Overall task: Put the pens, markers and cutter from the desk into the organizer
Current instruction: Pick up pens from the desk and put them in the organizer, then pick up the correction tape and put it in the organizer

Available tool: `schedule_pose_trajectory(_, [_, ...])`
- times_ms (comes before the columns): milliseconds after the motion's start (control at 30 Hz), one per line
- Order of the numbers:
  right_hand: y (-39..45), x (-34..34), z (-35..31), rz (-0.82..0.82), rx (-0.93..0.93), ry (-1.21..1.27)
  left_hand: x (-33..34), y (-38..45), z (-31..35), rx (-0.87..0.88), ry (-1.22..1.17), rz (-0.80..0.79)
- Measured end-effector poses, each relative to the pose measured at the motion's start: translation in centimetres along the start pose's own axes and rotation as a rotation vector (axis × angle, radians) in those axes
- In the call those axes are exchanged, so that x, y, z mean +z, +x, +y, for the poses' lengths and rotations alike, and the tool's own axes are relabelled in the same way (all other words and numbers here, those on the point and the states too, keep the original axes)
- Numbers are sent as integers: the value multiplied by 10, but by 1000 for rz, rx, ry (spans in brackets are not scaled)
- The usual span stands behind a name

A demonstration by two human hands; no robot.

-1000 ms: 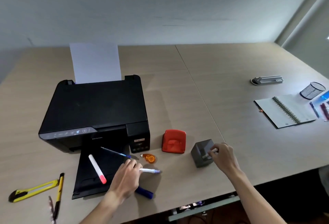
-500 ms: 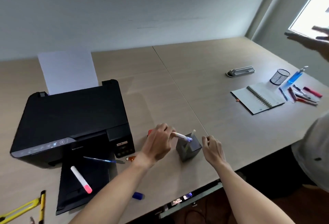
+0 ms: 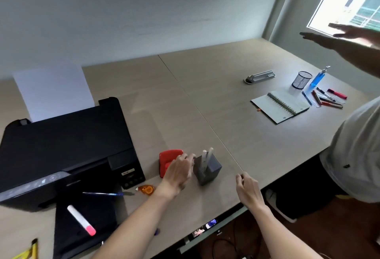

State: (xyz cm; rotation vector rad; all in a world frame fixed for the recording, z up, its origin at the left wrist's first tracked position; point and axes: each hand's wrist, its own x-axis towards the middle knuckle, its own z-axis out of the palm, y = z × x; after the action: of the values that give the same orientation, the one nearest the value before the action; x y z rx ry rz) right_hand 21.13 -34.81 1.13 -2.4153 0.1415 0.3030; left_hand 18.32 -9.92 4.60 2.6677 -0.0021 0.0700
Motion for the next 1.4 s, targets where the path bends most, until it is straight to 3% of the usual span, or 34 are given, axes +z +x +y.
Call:
schedule_pose_trajectory(167, [-18,26,13,-59,-11,-40,12,-69,-64,-259,-114,-45])
schedule_pose_trajectory(300, [-31,58,4,-136,-97,-80,9,-123,-111,-401,-38,-97])
schedule_pose_trajectory(433, [-38,101,-20,-288,-191,-184,0,-168,-117,-275,179,-291])
schedule_pose_trajectory(700, [-41,181,-112,-533,-535,-245,19,-189,-108,-146,447,-382])
schedule_pose_trajectory(967, [-34,224,-143,-486,-680,-489,26,-206,-99,-163,474,-357])
schedule_pose_trajectory(1100, [-38,212,-140,-466,-744,-253,29,-217,-108,-212,453,-352])
schedule_pose_trajectory(1400, [-21,75,-109,50,-847,112,30,-167,-101,-119,395,-289])
